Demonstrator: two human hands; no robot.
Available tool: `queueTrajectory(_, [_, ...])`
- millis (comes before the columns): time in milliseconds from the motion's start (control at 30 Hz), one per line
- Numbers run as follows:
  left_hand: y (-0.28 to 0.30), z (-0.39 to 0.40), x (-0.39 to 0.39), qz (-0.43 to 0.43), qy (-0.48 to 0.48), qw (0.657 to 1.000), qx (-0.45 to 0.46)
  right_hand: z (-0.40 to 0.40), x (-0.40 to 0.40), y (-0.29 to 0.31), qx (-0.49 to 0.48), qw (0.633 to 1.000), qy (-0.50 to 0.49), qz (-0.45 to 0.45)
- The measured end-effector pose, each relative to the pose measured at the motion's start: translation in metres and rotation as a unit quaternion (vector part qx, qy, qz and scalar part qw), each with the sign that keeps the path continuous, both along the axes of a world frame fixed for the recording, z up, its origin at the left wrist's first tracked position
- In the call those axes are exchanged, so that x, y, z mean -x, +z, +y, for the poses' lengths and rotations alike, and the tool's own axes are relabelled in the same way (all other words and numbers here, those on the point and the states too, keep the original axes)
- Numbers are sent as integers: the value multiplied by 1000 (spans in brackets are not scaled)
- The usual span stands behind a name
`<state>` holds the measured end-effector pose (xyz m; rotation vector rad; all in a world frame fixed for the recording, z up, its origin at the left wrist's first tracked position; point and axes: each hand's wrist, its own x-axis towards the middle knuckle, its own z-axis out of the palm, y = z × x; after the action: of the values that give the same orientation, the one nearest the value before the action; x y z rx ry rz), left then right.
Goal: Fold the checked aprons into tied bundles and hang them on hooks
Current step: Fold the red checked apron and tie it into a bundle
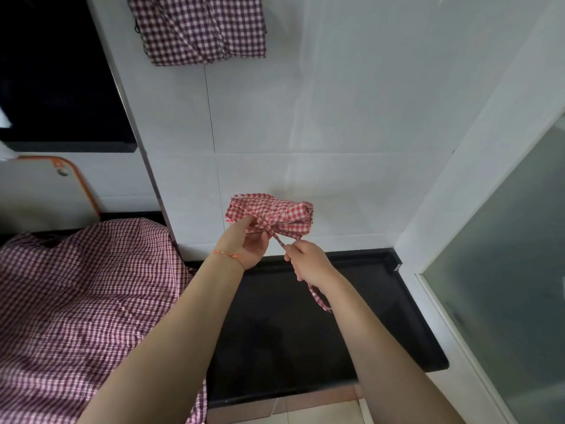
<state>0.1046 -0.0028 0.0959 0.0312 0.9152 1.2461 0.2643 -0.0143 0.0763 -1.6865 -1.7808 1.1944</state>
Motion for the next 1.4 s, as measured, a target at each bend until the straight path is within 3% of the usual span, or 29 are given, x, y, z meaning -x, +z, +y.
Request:
queueTrajectory(200, [7, -2, 8, 33, -31, 994, -102, 6, -8, -4, 19, 1000, 4, -4])
queueTrajectory(300, [16, -3, 18, 127, -93, 981, -114, 21, -31, 2, 1, 996, -80, -38])
queueTrajectory(367, [22, -4, 23, 167, -128, 971, -111, 26, -45, 10, -45, 986, -158, 15])
queueTrajectory(467, [33, -8, 19, 127, -156, 971, -129, 26, -45, 34, -92, 980, -144, 102])
queueTrajectory(533, [37, -9, 12, 77, -158, 975, -138, 21, -34, 55, -34, 971, -130, 196])
queueTrajectory(600, [40, -9, 5, 34, -150, 978, -140, 12, -26, 70, -2, 971, -97, 221])
queueTrajectory(733, [44, -7, -4, -3, -137, 979, -149, 13, -14, 54, -3, 992, -102, 71])
queueTrajectory(800, [44, -7, -8, -14, -125, 980, -153, 15, -5, 41, 16, 991, -108, 79])
queueTrajectory(900, [41, -4, -13, -17, -97, 985, -143, 9, 3, 32, -48, 996, -53, 54])
queueTrajectory(1000, [30, 1, -15, -33, -46, 992, -112, 6, 2, 32, -96, 989, 46, -102])
queueTrajectory(1100, [18, 6, -14, 14, -35, 993, -110, 8, 0, 37, -132, 962, 98, -219])
queueTrajectory(1300, [3, 12, -7, 136, -42, 983, -118, 3, 1, 55, -205, 944, 125, -225])
queueTrajectory(1400, [-4, 10, -5, 140, -47, 983, -110, 6, 0, 67, -242, 945, 106, -195])
